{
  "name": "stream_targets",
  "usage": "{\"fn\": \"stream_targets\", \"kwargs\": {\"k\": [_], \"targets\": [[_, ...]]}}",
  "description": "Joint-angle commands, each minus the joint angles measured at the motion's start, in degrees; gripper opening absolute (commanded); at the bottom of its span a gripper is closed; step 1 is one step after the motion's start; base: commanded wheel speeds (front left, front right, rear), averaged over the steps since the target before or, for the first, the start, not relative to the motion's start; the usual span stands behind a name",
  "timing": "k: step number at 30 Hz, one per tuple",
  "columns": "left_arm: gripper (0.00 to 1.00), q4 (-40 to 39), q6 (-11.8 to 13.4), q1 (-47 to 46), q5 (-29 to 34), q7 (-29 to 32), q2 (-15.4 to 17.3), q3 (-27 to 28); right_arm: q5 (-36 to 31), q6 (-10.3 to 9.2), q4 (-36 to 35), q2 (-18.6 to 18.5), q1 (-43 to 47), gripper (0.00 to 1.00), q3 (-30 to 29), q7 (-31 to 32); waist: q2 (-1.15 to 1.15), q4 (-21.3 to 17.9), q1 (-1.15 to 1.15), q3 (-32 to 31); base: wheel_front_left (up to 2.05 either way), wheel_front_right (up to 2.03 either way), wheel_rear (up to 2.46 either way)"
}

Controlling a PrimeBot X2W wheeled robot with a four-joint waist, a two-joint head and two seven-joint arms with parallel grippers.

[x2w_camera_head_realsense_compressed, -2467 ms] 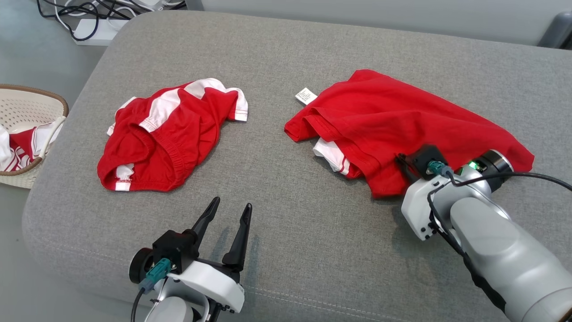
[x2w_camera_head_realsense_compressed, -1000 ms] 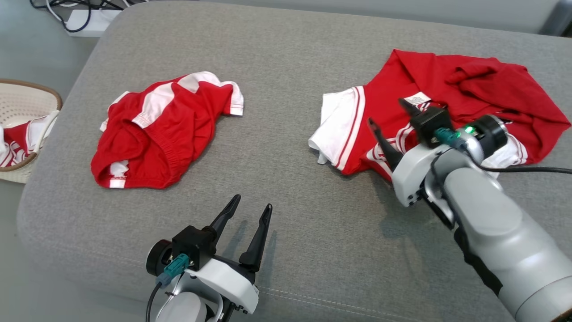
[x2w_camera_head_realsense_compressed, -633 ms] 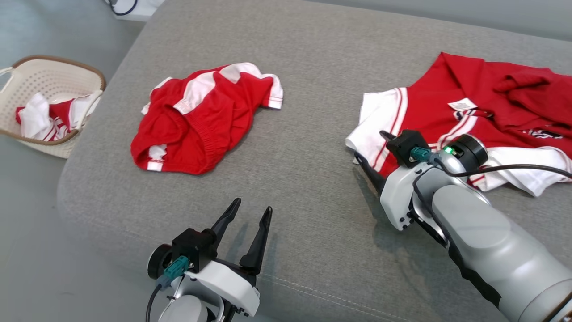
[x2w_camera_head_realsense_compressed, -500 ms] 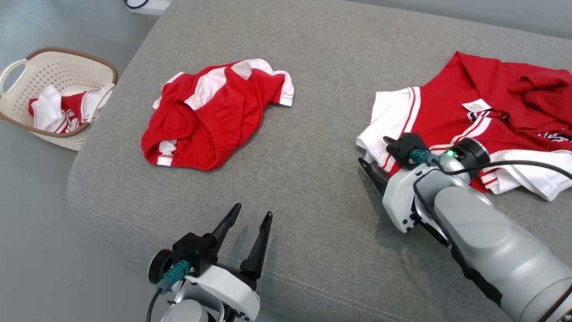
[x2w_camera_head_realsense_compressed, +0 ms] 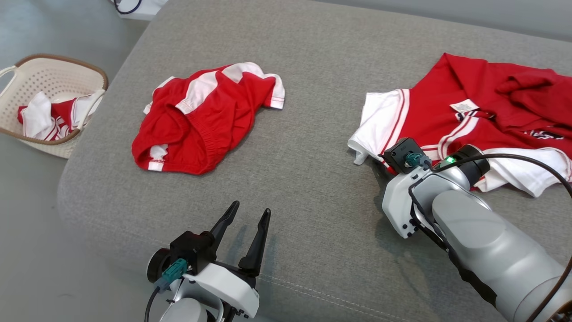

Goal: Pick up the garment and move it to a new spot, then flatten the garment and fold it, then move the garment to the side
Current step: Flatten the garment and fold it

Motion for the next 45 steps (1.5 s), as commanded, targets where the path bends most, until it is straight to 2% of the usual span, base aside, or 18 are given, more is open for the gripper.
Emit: {"fn": "stream_targets", "kwargs": {"k": [1, 8, 15, 20, 21, 27, 34, 39, 40, 41, 42, 45], "targets": [[1.00, -1.3, 0.4, -1.3, 0.3, -0.3, 0.4, 2.3, 1.2, 0.21, -1.4, 0.4, 0.1, 0.00, 0.6, -1.7, 0.00, -1.2, 0.00, -0.7, 0.00, 0.00, 0.00], [1.00, -0.9, -0.1, -0.6, 1.0, -0.3, 0.4, 3.6, 5.0, 0.21, -5.7, -2.1, 2.4, 0.00, 5.0, -1.6, 0.00, -6.1, 0.00, -2.6, 0.00, 0.00, 0.00], [1.00, -1.1, -0.5, -0.9, 1.8, -0.3, 0.4, 4.3, 9.8, 0.21, -12.6, -8.4, 4.2, 0.00, 6.9, -2.8, 0.00, -11.6, 0.00, -3.6, 0.00, 0.00, 0.00], [1.00, -1.0, -0.8, -0.9, 2.6, -0.3, 0.4, 5.1, 11.7, 0.21, -15.1, -14.4, 5.3, 0.00, 4.4, -4.0, 0.00, -15.2, 0.00, -3.8, 0.00, 0.00, 0.00], [1.00, -1.0, -0.8, -0.9, 2.6, -0.3, 0.4, 5.1, 11.7, 0.21, -15.1, -14.4, 5.3, 0.00, 4.4, -4.0, 0.00, -15.2, 0.00, -3.8, 0.00, 0.00, 0.00], [1.00, -0.9, -1.2, -1.4, 3.3, -0.3, 0.4, 5.5, 13.1, 0.21, -15.9, -20.2, 8.4, 0.00, 0.6, -4.4, 0.00, -18.7, 0.00, -3.4, 0.00, 0.00, 0.00], [1.00, -0.7, -1.5, -2.1, 3.5, -0.3, 0.4, 4.8, 13.7, 0.21, -13.5, -23.5, 12.2, 0.00, -5.0, -5.9, 0.00, -19.9, 0.00, -3.2, 0.00, 0.00, 0.00], [1.00, -0.6, -1.7, -2.4, 3.7, -0.3, 0.4, 4.9, 13.1, 0.21, -12.6, -23.9, 12.9, 0.00, -7.8, -6.2, 0.00, -19.9, 0.00, -3.1, 0.00, 0.00, 0.00], [1.00, -0.6, -1.7, -2.5, 3.7, -0.3, 0.4, 4.8, 13.4, 0.21, -12.2, -23.9, 13.0, 0.35, -8.6, -5.9, 0.00, -19.8, 0.00, -3.0, 0.00, 0.00, 0.00], [1.00, -0.6, -1.7, -2.5, 3.6, -0.3, 0.4, 4.8, 13.7, 0.21, -12.0, -23.8, 13.0, 0.90, -9.4, -5.6, 0.00, -19.7, 0.00, -3.0, 0.00, 0.00, 0.00], [1.00, -0.6, -1.7, -2.5, 3.5, -0.3, 0.4, 4.7, 13.7, 0.21, -11.9, -23.8, 12.8, 1.00, -10.1, -5.7, 0.00, -19.6, 0.00, -3.0, 0.00, 0.00, 0.00], [1.00, -0.7, -1.9, -3.1, 3.9, -0.3, 0.4, 4.5, 13.7, 0.21, -11.7, -24.0, 12.7, 1.00, -11.9, -5.5, 0.00, -19.3, 0.00, -3.2, 0.00, 0.00, 0.00]]}}
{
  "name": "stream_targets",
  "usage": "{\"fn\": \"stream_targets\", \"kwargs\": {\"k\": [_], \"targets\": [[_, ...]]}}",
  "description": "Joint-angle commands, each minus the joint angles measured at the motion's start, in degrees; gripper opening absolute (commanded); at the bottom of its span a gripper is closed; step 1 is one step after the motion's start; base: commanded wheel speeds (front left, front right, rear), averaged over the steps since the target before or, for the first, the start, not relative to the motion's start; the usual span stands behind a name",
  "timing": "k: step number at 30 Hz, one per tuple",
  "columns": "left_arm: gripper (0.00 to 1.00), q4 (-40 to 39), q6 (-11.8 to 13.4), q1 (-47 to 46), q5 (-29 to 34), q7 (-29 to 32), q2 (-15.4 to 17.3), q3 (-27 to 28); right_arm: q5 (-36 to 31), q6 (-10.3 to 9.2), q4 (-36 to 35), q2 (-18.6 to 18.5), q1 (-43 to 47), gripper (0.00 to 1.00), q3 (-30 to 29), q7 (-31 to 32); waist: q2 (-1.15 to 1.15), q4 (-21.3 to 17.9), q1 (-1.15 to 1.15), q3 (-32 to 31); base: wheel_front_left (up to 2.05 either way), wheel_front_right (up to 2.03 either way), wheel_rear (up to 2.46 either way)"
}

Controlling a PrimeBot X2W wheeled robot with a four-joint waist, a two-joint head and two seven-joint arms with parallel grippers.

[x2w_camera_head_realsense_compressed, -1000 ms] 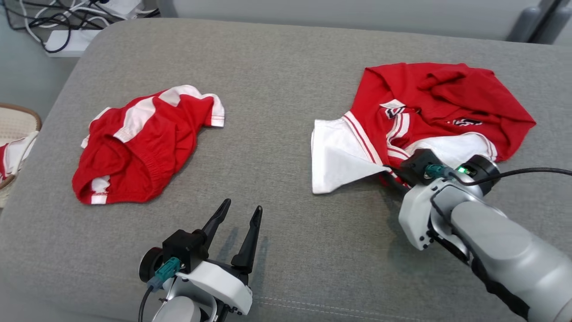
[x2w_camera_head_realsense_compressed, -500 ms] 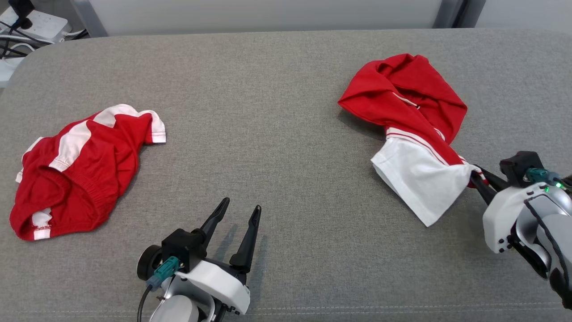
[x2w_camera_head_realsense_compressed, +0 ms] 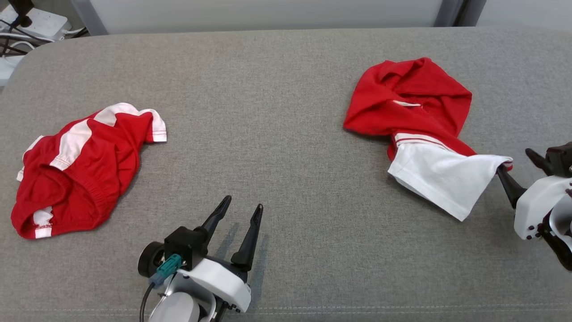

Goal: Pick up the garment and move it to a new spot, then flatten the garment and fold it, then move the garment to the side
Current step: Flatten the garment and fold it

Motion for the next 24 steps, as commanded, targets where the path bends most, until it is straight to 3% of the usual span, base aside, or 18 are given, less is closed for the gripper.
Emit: {"fn": "stream_targets", "kwargs": {"k": [1, 6, 16, 24], "targets": [[1.00, -1.3, -0.6, -3.1, 0.9, -0.3, 0.3, 1.3, 0.2, 0.18, -0.5, -1.4, 1.7, 1.00, -0.7, -0.3, 0.00, 0.2, 0.00, -0.2, 0.00, 0.00, 0.00], [1.00, -1.3, -1.2, -5.4, 3.0, -0.3, 0.3, 1.5, -1.2, 0.18, -2.7, -0.2, 1.9, 1.00, -4.8, -2.6, 0.00, -1.0, 0.00, -0.5, 0.00, 0.00, 0.00], [1.00, -1.3, -2.0, -9.1, 3.3, -0.3, 0.3, -1.1, -6.0, 0.18, -10.3, 9.5, 2.9, 1.00, -7.8, -3.6, 0.00, -2.7, 0.00, 0.6, 0.00, 0.00, 0.00], [1.00, -0.7, -2.2, -10.6, 3.2, -0.3, 0.3, -2.7, -8.9, 0.18, -6.8, 16.1, 0.1, 1.00, -9.0, -2.4, 0.00, -2.6, 0.00, 0.9, 0.00, 0.00, 0.00]]}}
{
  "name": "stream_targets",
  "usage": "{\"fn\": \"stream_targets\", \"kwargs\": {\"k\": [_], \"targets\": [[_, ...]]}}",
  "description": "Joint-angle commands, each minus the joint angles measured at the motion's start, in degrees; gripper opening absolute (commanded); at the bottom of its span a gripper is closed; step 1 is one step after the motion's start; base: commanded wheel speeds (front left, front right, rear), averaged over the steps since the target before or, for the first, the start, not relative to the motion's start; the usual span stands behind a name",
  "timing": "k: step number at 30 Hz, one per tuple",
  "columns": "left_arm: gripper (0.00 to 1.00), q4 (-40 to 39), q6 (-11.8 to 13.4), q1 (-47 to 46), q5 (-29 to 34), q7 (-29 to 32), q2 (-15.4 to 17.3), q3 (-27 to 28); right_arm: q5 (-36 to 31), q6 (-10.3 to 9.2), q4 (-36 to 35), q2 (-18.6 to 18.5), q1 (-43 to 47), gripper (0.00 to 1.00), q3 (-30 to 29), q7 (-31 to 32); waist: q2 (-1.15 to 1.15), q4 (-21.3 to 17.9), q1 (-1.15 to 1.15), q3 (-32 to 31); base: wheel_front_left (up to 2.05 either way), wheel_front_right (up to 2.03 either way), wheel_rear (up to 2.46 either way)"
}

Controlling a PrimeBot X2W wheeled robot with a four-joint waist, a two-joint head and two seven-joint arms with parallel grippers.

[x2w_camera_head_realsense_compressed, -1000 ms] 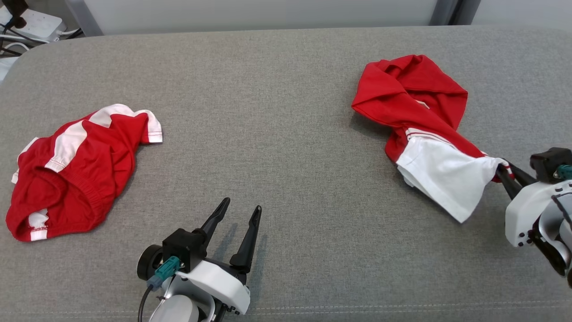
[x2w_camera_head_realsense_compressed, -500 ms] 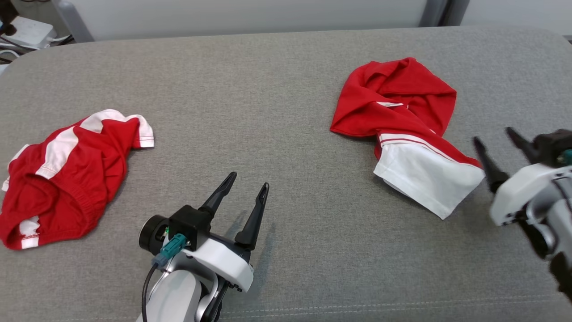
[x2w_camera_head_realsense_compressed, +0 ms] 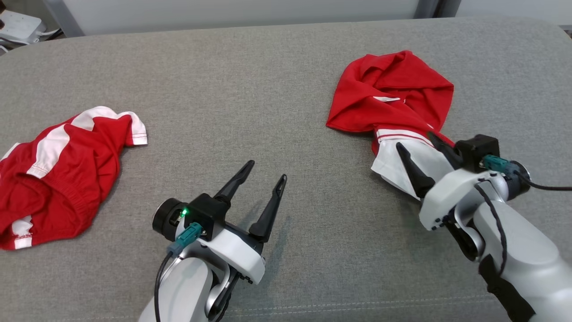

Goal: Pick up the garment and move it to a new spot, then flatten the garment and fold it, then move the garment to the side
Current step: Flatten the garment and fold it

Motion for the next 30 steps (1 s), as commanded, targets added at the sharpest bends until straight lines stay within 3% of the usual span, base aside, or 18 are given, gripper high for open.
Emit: {"fn": "stream_targets", "kwargs": {"k": [1, 5, 10, 19, 30], "targets": [[1.00, -1.2, -0.2, -2.1, -0.1, -0.3, 0.3, 1.3, -0.4, 0.19, -0.7, 0.6, -1.3, 1.00, -0.1, -0.1, 0.00, 0.4, 0.00, 0.2, 0.00, 0.00, 0.00], [1.00, -1.1, -0.2, -1.7, -1.2, -0.3, 0.3, 0.2, 1.2, 0.19, 1.4, 3.4, -4.4, 1.00, -2.1, -0.2, 0.00, 2.3, 0.00, 0.8, 0.00, 0.00, 0.00], [1.00, -1.0, 0.2, -1.1, -2.1, -0.3, 0.3, -1.1, 8.9, 0.19, 4.9, 6.9, -6.4, 1.00, -7.2, 1.3, 0.00, 5.9, 0.00, 1.5, 0.00, 0.00, 0.00], [1.00, -1.0, 0.9, -0.2, -3.4, -0.3, 0.3, -1.4, 18.1, 0.19, 9.8, 8.3, -8.5, 1.00, -12.1, 2.4, 0.00, 11.4, 0.00, 3.5, 0.00, 0.00, 0.00], [1.00, -0.6, 0.8, 0.6, -3.9, -0.3, 0.3, -2.5, 26.4, 0.19, 16.0, 9.1, -12.8, 1.00, -19.9, 0.8, 0.00, 14.0, 0.00, 5.1, 0.00, 0.00, 0.00]]}}
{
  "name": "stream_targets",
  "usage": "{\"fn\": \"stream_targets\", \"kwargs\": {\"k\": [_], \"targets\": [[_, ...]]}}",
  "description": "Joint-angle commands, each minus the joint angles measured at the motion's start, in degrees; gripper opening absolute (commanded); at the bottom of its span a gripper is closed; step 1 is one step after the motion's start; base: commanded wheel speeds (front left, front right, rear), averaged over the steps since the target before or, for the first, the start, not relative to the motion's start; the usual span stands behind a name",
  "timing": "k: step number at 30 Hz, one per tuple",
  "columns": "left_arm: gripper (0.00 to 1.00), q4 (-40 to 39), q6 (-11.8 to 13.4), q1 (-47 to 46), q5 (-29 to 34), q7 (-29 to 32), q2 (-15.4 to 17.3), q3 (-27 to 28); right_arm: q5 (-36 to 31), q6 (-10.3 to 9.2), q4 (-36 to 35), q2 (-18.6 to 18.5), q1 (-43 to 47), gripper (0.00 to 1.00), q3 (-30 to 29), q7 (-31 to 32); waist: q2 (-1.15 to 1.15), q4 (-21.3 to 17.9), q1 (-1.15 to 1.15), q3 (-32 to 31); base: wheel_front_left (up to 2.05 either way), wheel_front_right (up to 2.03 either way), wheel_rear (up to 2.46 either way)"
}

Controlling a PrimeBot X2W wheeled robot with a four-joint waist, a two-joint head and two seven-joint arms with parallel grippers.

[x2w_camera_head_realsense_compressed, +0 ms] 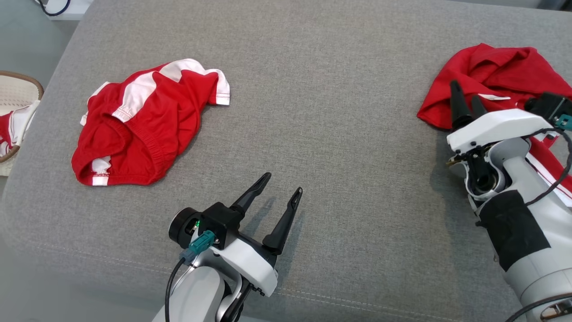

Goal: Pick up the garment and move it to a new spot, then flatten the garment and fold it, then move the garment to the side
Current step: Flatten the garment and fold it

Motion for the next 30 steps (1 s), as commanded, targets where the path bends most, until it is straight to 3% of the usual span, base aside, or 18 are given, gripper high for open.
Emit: {"fn": "stream_targets", "kwargs": {"k": [1, 9, 10, 11, 12, 13, 14, 22, 30], "targets": [[1.00, -0.9, 0.3, -0.1, -0.7, -0.3, 0.4, 1.4, 1.5, 0.25, -0.4, 1.1, -1.5, 1.00, -0.4, -1.0, 0.00, 0.5, 0.00, 0.4, 0.00, 0.00, 0.00], [1.00, -0.7, 0.5, -0.1, -2.1, -0.3, 0.4, 0.5, 5.6, 0.25, 1.3, 1.7, -3.5, 0.98, -3.6, -1.5, 0.00, 1.6, 0.00, 1.2, 0.00, 0.00, 0.00], [1.00, -0.6, 0.6, -0.1, -2.3, -0.3, 0.4, 0.4, 5.7, 0.25, 1.4, 1.7, -3.6, 0.89, -3.6, -1.6, 0.00, 1.7, 0.00, 1.3, 0.00, 0.00, 0.00], [1.00, -0.6, 0.6, -0.1, -2.5, -0.3, 0.4, 0.3, 5.7, 0.25, 1.4, 1.7, -3.6, 0.49, -3.6, -1.7, 0.00, 1.8, 0.00, 1.4, 0.00, 0.00, 0.00], [1.00, -0.6, 0.7, -0.1, -2.7, -0.3, 0.4, 0.3, 5.8, 0.25, 1.4, 1.7, -3.6, 0.34, -3.5, -1.8, 0.00, 1.8, 0.00, 1.5, 0.00, 0.00, 0.00], [1.00, -0.6, 0.7, -0.1, -2.8, -0.3, 0.4, 0.3, 5.9, 0.25, 1.4, 1.7, -3.6, 0.05, -3.5, -1.8, 0.00, 1.8, 0.00, 1.5, 0.00, 0.00, 0.00], [1.00, -0.5, 0.7, -0.1, -3.0, -0.3, 0.4, 0.3, 6.3, 0.25, 1.5, 1.7, -3.5, 0.00, -3.7, -1.9, 0.00, 1.8, 0.00, 1.6, 0.00, 0.00, 0.00], [1.00, 0.4, 0.7, -0.4, -3.3, -0.3, 0.4, 0.6, 5.8, 0.25, -0.2, 1.5, -3.2, 0.00, -1.8, -2.1, 0.00, 1.3, 0.00, 1.7, 0.00, 0.00, 0.00], [1.00, 1.1, 0.6, -0.1, -3.6, -0.3, 0.4, 0.7, 2.5, 0.25, -12.5, 2.2, -0.1, 0.00, 9.6, -0.8, 0.00, 0.8, 0.00, 0.4, 0.00, 0.00, 0.00]]}}
